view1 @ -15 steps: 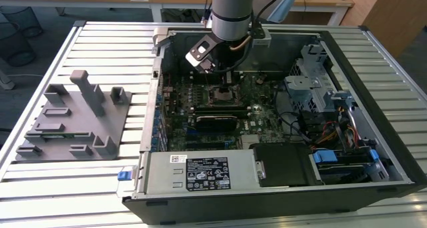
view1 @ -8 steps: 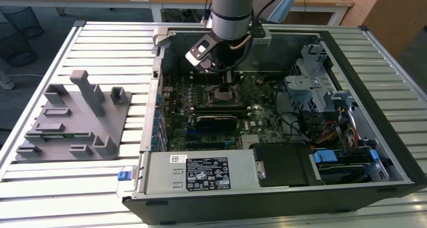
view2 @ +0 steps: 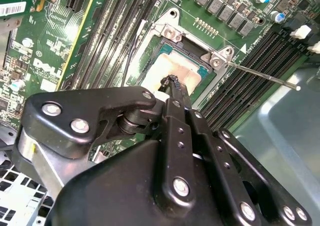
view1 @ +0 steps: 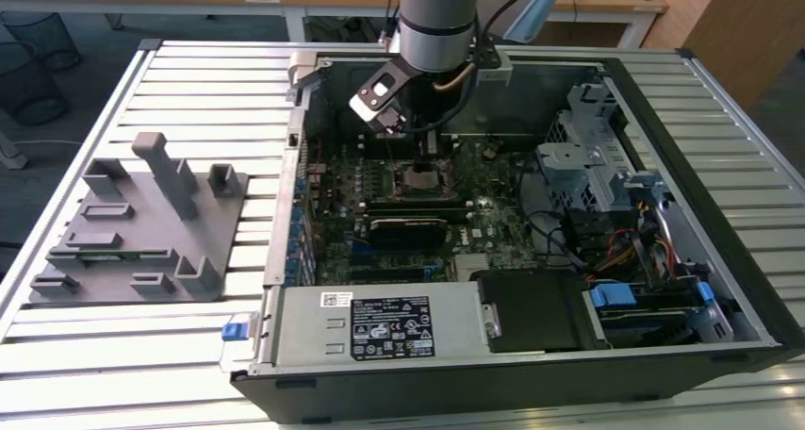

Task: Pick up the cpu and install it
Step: 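Close the cpu cover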

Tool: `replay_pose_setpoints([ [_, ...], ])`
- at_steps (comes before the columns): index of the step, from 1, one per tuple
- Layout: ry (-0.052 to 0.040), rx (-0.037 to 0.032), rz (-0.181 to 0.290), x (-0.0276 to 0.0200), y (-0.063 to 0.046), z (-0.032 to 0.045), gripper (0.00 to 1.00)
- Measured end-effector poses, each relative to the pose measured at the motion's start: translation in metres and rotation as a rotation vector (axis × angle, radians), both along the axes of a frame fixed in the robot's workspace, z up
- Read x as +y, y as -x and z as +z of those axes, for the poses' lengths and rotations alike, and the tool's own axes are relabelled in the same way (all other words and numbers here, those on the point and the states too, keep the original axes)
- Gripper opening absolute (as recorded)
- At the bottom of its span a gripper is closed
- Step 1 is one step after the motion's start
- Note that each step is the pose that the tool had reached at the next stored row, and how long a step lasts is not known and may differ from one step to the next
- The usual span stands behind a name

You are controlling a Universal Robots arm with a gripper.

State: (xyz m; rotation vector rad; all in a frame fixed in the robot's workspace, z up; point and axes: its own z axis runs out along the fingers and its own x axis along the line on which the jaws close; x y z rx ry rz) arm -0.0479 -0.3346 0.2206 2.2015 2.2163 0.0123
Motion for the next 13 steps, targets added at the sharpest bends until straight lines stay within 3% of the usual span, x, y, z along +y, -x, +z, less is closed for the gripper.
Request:
replay_pose_setpoints([
  [13, -0.0007, -0.0001, 0.0, 0.0, 0.0002, 0.0043, 0.11],
])
